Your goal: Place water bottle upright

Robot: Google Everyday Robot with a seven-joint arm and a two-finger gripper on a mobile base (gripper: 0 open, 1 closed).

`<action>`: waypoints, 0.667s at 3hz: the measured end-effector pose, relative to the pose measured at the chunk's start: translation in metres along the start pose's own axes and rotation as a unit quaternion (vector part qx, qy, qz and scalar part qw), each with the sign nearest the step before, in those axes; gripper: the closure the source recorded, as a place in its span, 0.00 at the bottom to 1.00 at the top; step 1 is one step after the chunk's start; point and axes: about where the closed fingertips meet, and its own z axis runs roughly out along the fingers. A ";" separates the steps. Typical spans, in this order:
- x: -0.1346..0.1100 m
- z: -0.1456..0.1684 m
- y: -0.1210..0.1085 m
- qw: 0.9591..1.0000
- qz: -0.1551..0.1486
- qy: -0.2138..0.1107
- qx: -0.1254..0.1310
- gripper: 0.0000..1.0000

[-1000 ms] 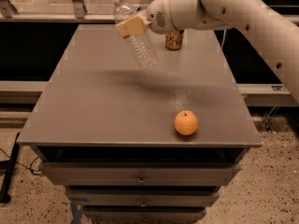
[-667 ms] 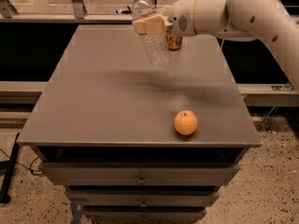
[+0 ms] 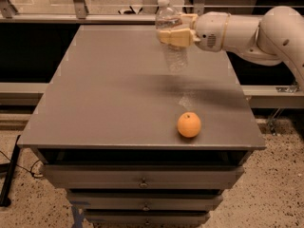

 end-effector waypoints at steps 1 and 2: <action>0.010 -0.016 -0.002 0.999 -0.005 -0.041 -0.004 1.00; 0.019 -0.026 -0.005 0.997 0.001 -0.075 -0.006 1.00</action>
Offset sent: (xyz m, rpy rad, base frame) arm -0.0050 -0.0482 -0.0273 0.2174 -0.0766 0.0208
